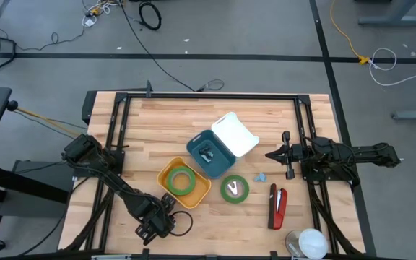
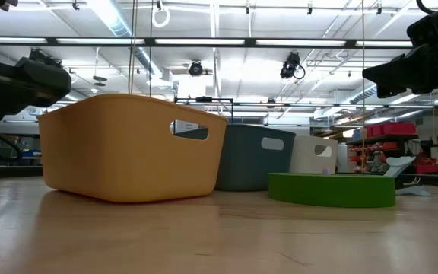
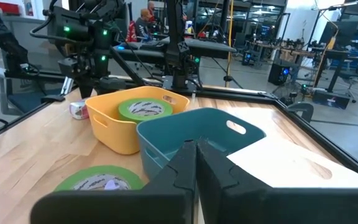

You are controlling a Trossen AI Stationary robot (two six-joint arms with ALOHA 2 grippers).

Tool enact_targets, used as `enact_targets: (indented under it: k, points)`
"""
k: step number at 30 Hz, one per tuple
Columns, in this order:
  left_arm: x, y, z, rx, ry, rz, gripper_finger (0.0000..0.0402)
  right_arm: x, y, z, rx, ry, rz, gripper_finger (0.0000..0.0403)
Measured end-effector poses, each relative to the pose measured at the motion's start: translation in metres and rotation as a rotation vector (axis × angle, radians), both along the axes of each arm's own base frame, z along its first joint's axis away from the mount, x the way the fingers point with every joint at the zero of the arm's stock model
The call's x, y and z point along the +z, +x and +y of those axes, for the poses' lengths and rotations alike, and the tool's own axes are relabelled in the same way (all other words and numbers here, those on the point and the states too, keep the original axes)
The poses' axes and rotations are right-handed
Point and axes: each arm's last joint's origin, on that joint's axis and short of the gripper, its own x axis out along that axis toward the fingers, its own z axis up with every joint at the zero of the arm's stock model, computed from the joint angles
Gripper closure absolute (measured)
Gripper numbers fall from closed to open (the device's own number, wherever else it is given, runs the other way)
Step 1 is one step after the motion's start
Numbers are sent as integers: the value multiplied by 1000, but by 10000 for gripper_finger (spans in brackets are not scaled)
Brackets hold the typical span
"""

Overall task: Pick and place Stapler, Stapler remover, tape
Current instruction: Put the pink stapler into the white bin

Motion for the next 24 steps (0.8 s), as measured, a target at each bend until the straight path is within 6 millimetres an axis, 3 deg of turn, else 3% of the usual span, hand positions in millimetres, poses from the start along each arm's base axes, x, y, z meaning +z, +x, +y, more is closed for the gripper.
enact_targets:
  k: [24]
  points:
    - [4,1,0,-1,-38,20,130,0,0,0,0,0,0,390]
